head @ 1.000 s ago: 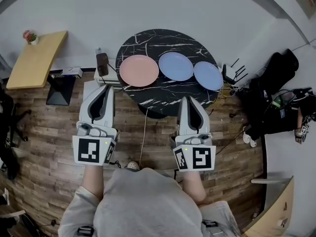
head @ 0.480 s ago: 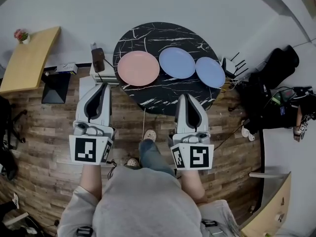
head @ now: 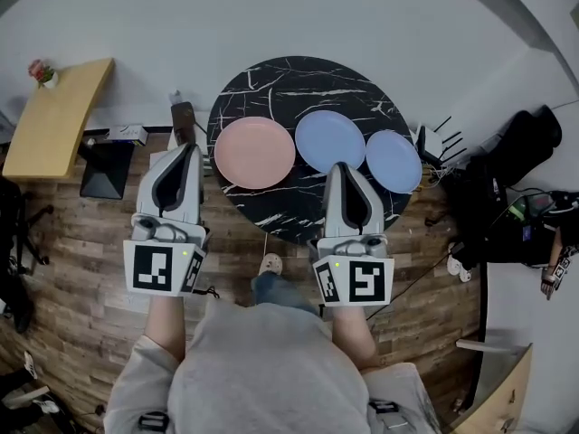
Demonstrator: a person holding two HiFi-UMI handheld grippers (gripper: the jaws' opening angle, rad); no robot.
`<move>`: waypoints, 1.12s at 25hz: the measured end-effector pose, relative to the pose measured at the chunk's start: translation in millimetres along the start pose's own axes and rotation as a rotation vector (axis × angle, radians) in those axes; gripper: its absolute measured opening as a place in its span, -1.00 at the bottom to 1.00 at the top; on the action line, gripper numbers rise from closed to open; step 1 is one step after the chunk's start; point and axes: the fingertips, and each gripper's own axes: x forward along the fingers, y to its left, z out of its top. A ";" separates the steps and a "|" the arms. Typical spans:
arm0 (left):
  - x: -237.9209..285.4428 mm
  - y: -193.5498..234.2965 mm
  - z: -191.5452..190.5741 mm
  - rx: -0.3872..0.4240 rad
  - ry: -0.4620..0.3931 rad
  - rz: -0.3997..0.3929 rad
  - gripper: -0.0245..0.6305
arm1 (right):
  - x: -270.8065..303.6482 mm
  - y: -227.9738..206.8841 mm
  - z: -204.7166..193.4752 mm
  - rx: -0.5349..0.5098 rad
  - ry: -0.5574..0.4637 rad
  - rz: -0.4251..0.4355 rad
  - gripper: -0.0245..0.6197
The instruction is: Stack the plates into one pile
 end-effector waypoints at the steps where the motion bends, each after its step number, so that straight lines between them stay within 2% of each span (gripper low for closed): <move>1: 8.6 0.3 -0.4 0.004 -0.002 0.002 -0.74 | 7.7 -4.9 -0.8 0.001 -0.003 0.004 -0.91; 14: 95.1 -1.2 -15.0 0.022 -0.015 0.030 -0.75 | 87.1 -53.4 -23.7 0.031 0.002 0.068 -0.91; 21: 118.3 6.0 -36.9 0.000 0.026 0.035 -0.75 | 110.6 -55.4 -46.3 0.062 0.066 0.089 -0.91; 24: 128.8 10.5 -48.0 -0.043 0.042 0.018 -0.75 | 118.4 -51.6 -57.5 0.071 0.107 0.089 -0.91; 28: 148.9 14.8 -62.2 -0.063 0.069 -0.046 -0.75 | 134.2 -49.9 -72.7 0.090 0.165 0.059 -0.91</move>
